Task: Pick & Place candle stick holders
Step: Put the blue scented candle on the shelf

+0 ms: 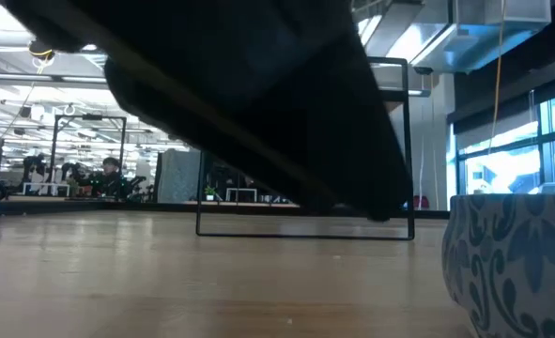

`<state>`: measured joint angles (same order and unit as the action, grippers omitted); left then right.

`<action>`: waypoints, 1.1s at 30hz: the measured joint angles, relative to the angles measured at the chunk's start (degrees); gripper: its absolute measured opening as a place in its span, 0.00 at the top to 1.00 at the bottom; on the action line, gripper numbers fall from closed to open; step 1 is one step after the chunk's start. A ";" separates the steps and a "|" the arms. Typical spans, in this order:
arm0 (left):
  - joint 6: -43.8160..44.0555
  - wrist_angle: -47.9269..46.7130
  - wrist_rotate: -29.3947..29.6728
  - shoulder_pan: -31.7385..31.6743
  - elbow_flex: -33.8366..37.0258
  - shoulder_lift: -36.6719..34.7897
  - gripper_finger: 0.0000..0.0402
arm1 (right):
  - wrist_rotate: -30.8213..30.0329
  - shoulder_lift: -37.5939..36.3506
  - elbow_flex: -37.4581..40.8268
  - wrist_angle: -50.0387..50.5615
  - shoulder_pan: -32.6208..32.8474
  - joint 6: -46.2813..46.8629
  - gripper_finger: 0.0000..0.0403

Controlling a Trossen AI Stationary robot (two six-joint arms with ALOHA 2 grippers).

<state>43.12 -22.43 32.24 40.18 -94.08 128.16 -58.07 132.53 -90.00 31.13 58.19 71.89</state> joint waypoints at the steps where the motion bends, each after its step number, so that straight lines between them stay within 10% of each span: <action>1: -0.23 0.20 0.01 -0.27 0.00 0.00 0.58 | -0.40 0.01 0.00 0.00 0.00 -0.15 0.11; 33: -7.71 8.56 -5.33 -1.93 -0.07 4.81 0.58 | 1.12 2.51 0.96 -2.79 -1.51 3.77 0.11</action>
<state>35.41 -13.86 26.91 38.25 -94.15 132.97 -56.96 135.04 -89.03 28.34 56.69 75.66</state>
